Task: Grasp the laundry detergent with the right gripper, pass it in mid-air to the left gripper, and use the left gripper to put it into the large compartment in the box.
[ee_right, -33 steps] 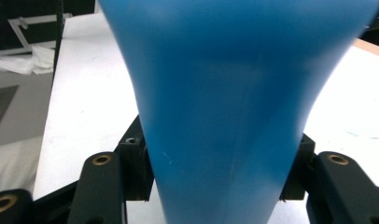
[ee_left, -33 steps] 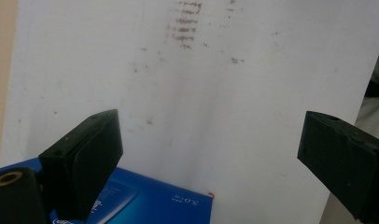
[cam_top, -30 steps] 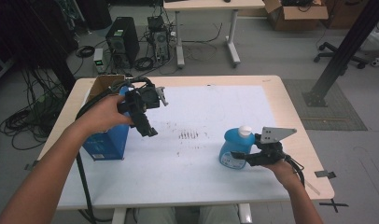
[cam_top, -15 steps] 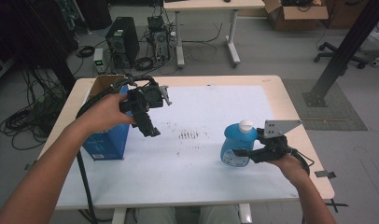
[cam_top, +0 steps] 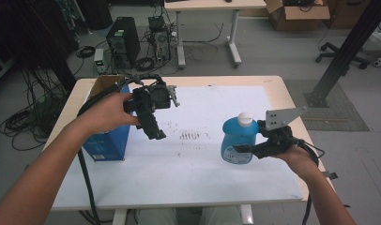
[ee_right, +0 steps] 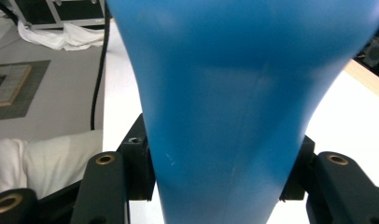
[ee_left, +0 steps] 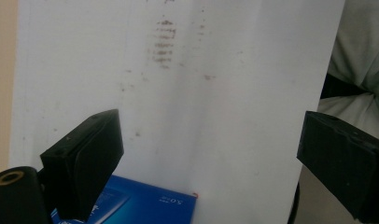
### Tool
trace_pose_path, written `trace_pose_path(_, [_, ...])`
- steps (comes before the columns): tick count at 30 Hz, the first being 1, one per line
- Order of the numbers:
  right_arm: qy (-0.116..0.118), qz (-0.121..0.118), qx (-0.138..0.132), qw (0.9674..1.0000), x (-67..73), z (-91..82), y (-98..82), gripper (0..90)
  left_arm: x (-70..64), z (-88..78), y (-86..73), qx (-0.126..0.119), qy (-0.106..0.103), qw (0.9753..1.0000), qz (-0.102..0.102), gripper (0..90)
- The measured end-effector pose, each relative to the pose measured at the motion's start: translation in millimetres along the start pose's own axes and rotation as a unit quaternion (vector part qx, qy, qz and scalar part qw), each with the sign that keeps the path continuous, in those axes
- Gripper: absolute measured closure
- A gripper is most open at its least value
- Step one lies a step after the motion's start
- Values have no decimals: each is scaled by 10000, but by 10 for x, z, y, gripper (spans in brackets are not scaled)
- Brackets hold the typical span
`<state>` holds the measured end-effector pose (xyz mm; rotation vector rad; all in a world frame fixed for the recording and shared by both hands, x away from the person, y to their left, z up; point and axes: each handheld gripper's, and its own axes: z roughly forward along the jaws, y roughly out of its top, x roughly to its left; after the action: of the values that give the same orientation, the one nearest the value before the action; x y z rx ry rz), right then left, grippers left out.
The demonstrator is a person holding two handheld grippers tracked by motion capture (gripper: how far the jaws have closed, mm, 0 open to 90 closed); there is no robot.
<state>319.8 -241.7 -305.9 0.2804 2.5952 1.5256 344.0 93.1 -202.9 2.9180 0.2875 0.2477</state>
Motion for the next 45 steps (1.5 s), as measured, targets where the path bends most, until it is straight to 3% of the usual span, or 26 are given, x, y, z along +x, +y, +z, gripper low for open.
trace_pose_path(7, [202,-158,37,9997,13,64,213,441,-85,-107,75,-24,-39,9999,99,75])
trace_pose_path(15, [479,-306,79,9984,7,249,414,440,-186,-198,117,27,-101,9997,209,75])
trace_pose_path(30, [857,-508,145,9949,43,667,591,441,-253,-278,152,62,-215,9994,270,75])
trace_pose_path(45, [1060,-635,144,9922,89,924,709,442,-270,-303,200,70,-313,9990,326,76])
